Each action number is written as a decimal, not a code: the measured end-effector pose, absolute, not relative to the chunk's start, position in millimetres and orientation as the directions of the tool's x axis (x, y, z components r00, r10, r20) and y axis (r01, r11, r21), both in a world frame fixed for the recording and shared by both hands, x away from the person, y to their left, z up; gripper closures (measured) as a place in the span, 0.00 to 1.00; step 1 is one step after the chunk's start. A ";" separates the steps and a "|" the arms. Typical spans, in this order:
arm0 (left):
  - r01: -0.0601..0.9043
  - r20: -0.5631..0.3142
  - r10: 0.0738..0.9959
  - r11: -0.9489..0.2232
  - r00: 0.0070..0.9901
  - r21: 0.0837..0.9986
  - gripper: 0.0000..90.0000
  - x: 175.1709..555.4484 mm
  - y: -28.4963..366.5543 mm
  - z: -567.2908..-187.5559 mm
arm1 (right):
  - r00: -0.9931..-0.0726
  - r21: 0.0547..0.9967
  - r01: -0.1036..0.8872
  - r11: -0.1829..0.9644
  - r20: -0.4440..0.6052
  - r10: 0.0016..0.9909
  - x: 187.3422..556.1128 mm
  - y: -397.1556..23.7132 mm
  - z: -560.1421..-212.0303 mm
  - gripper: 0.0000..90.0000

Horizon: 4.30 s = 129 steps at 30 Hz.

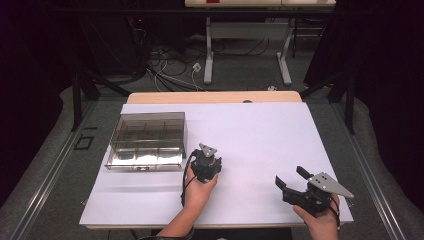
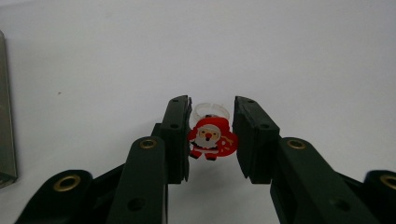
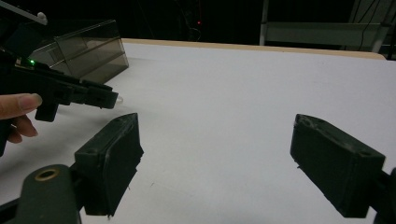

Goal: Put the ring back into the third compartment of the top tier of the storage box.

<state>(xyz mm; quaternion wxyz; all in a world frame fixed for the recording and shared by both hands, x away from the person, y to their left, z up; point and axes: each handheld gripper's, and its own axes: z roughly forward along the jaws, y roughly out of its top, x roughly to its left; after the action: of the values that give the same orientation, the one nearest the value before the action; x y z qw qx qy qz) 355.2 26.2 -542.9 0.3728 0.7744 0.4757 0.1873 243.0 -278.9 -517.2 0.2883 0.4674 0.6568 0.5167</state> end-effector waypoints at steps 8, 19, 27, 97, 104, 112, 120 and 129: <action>0.584 -0.068 0.871 -0.266 0.487 0.767 0.74 353.9 24.4 -536.3 | -0.399 0.949 0.314 0.032 0.101 0.911 242.9 -279.3 -517.1 0.17; 0.569 -0.074 0.869 -0.254 0.490 0.782 0.74 352.6 24.3 -526.9 | -0.398 0.948 0.316 0.036 0.099 0.912 242.8 -279.3 -516.9 0.17; 0.543 -0.070 0.867 -0.245 0.494 0.803 0.74 350.4 23.5 -515.9 | -0.399 0.949 0.314 0.035 0.099 0.911 242.5 -279.4 -516.7 0.17; 0.514 -0.168 0.866 -0.115 0.471 0.850 0.74 336.1 105.5 -445.5 | -0.391 0.947 0.318 0.034 0.099 0.915 242.5 -279.4 -517.2 0.17; 0.520 -0.160 0.871 -0.121 0.464 0.846 0.74 332.7 117.2 -446.1 | -0.393 0.949 0.313 0.037 0.094 0.915 243.1 -279.6 -517.6 0.17; 0.534 -0.164 0.877 -0.118 0.451 0.837 0.74 328.1 132.4 -452.9 | -0.394 0.950 0.311 0.039 0.091 0.914 243.3 -278.9 -518.1 0.17; 0.548 -0.178 0.885 -0.099 0.431 0.831 0.74 326.2 141.5 -459.4 | -0.395 0.948 0.315 0.043 0.090 0.915 243.4 -278.9 -518.3 0.17; 0.560 -0.189 0.892 -0.083 0.411 0.825 0.74 325.0 152.5 -467.7 | -0.396 0.948 0.316 0.043 0.090 0.914 243.6 -278.7 -518.9 0.17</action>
<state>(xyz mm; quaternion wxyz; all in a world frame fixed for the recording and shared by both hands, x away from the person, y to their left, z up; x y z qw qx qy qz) 325.0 152.5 -467.7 0.4459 0.7120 0.5095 0.1862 243.6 -278.7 -518.9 0.2922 0.4656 0.6605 0.5114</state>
